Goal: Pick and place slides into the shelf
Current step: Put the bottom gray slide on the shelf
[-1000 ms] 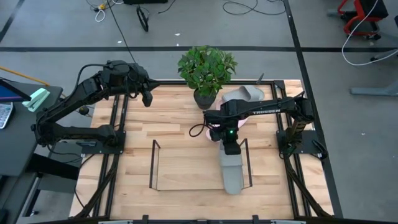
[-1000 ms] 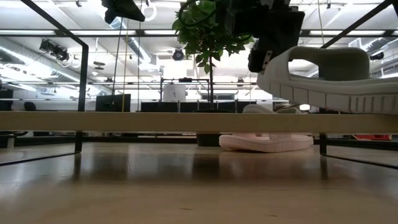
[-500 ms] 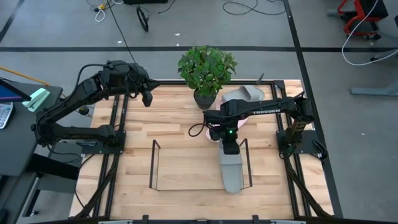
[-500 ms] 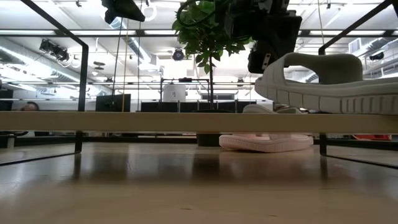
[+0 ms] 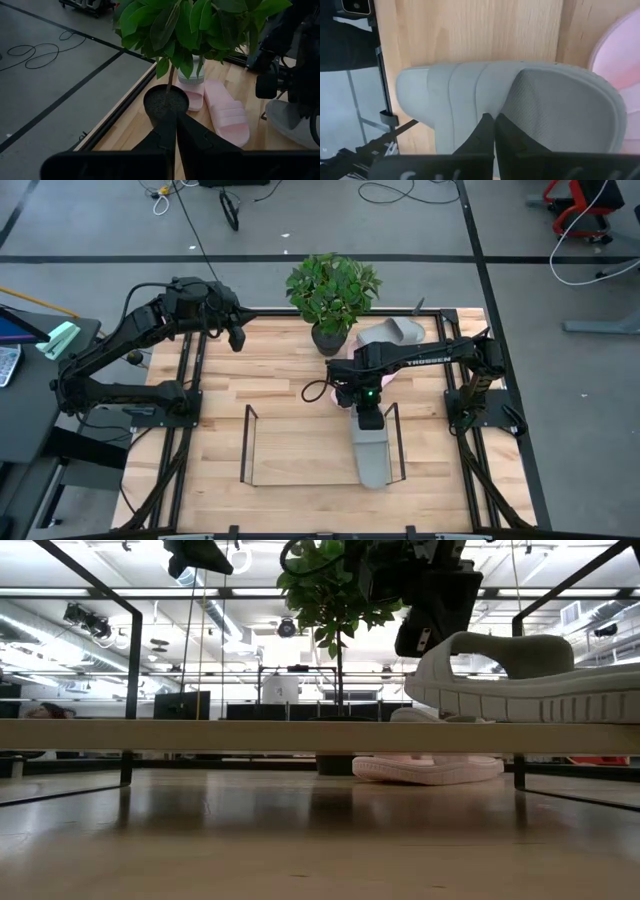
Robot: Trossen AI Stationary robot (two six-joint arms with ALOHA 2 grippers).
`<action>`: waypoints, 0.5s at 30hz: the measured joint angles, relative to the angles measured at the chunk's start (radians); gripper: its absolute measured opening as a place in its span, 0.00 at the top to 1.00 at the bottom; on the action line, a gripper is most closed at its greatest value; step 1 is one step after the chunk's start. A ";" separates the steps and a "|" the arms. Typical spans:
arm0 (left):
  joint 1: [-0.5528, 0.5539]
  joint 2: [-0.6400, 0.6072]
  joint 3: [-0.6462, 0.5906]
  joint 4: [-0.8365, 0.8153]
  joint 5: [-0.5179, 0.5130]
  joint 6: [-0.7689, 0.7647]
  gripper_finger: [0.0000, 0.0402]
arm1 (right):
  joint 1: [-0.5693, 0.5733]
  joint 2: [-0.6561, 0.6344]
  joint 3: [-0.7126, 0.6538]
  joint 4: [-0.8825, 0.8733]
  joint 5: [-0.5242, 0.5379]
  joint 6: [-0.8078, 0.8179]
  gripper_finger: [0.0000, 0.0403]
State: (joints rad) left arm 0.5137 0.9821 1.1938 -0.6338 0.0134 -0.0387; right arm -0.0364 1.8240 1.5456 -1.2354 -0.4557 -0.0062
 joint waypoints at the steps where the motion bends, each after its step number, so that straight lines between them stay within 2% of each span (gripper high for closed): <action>1: 0.000 0.000 0.000 0.000 0.000 0.000 0.94 | 0.000 0.000 -0.005 0.005 -0.002 0.004 1.00; 8: 0.000 0.000 0.000 0.000 0.000 0.001 0.92 | 0.005 0.000 -0.091 0.034 0.000 0.030 1.00; 15: 0.000 0.000 0.000 0.000 0.000 0.001 0.95 | 0.009 0.001 -0.107 0.069 0.009 0.040 1.00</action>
State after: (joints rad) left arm 0.5137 0.9821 1.1938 -0.6338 0.0132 -0.0380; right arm -0.0273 1.8247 1.4384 -1.1666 -0.4469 0.0341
